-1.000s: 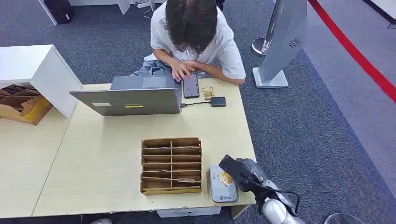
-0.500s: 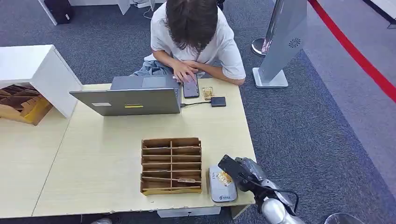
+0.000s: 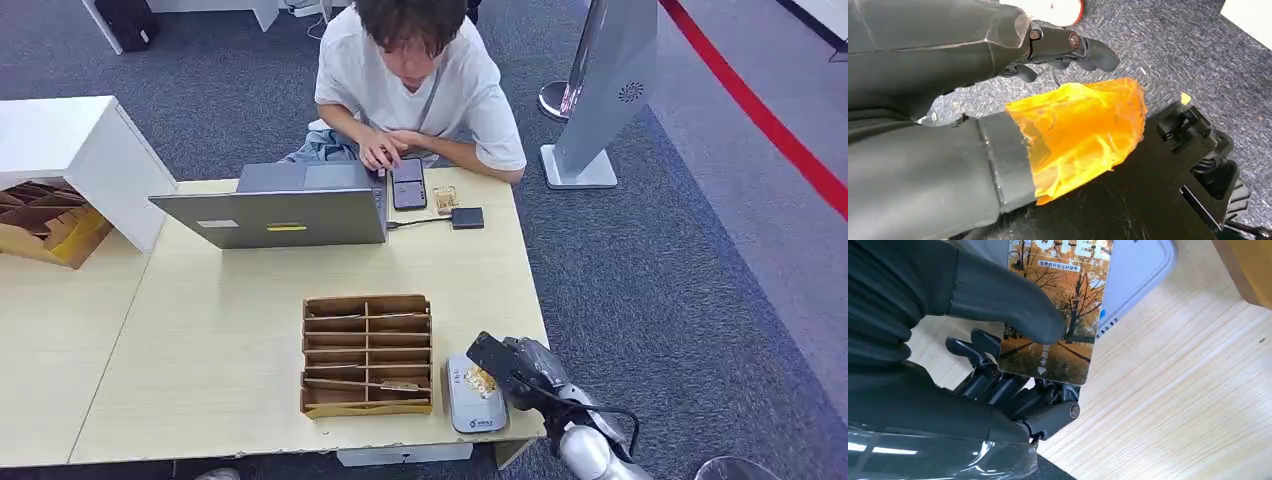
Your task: Pass the card to the sensor for recognition and then transmit it.
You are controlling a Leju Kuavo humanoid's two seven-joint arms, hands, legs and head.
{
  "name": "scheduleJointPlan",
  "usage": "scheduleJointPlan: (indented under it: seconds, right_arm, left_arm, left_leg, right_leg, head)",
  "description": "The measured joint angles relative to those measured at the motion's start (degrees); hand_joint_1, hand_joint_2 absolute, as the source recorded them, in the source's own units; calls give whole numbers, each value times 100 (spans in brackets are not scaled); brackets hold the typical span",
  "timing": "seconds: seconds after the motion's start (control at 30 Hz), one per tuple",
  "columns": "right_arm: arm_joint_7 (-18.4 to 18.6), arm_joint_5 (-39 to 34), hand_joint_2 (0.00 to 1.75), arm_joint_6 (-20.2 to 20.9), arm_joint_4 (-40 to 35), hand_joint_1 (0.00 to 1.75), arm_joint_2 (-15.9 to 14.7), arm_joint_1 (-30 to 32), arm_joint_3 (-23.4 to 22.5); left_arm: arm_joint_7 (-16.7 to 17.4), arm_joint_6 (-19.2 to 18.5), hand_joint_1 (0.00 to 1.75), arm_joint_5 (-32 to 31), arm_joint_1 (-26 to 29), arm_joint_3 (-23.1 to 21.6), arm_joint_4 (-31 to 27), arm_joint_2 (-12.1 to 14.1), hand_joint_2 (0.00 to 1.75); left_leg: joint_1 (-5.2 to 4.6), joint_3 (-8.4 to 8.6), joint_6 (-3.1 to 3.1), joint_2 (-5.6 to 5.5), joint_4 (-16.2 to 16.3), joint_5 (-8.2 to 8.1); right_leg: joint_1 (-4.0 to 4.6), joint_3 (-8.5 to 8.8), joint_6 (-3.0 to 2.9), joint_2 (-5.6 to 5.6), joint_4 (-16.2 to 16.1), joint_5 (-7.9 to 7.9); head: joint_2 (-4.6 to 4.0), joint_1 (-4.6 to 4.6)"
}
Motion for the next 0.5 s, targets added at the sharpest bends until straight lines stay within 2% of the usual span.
scheduleJointPlan:
  seconds: [0.5]
  right_arm:
    - [0,70,175,-48,-20,175,2,0,-2]
  left_arm:
    - [0,4,0,-50,1,0,-2,0,0]
  left_leg:
    - [0,0,0,0,0,0]
  right_leg:
    - [0,0,0,0,0,0]
  head:
    - [0,2]
